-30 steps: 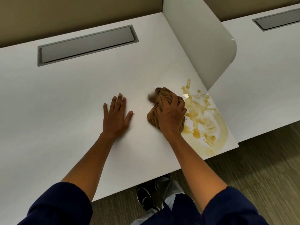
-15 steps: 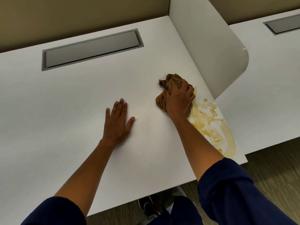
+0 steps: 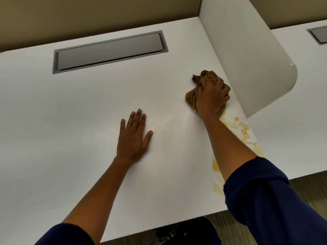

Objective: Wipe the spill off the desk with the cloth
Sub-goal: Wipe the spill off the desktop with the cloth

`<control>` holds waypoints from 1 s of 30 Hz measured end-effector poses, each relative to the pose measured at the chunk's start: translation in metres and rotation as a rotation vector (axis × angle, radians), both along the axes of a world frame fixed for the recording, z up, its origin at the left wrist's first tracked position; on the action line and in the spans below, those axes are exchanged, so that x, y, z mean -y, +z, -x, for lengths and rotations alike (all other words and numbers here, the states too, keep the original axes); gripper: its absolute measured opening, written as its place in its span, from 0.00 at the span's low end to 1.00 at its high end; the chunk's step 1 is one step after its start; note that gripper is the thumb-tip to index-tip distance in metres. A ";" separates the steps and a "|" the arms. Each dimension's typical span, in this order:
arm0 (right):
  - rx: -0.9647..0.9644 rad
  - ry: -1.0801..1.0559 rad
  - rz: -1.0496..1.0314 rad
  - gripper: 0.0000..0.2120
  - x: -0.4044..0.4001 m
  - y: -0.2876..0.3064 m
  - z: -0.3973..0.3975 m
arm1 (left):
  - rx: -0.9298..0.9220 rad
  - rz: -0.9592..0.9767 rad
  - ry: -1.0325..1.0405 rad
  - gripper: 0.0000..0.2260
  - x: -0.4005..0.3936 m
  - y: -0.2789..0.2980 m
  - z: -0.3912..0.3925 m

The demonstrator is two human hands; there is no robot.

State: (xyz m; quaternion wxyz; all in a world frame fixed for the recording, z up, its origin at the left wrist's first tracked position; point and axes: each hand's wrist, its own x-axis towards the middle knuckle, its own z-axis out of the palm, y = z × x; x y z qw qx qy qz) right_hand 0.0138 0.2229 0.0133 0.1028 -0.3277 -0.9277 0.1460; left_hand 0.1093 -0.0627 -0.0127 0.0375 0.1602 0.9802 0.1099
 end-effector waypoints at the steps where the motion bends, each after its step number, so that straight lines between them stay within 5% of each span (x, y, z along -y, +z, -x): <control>1: 0.007 0.006 -0.002 0.15 0.000 0.000 -0.001 | 0.002 0.002 0.002 0.31 0.000 0.000 0.000; 14: 0.105 0.329 0.027 0.18 0.069 0.017 -0.068 | 0.042 0.006 -0.006 0.29 0.001 0.005 0.002; 30: 0.161 0.573 0.095 0.15 0.142 0.039 -0.189 | 0.164 -0.283 0.032 0.30 0.036 0.021 -0.069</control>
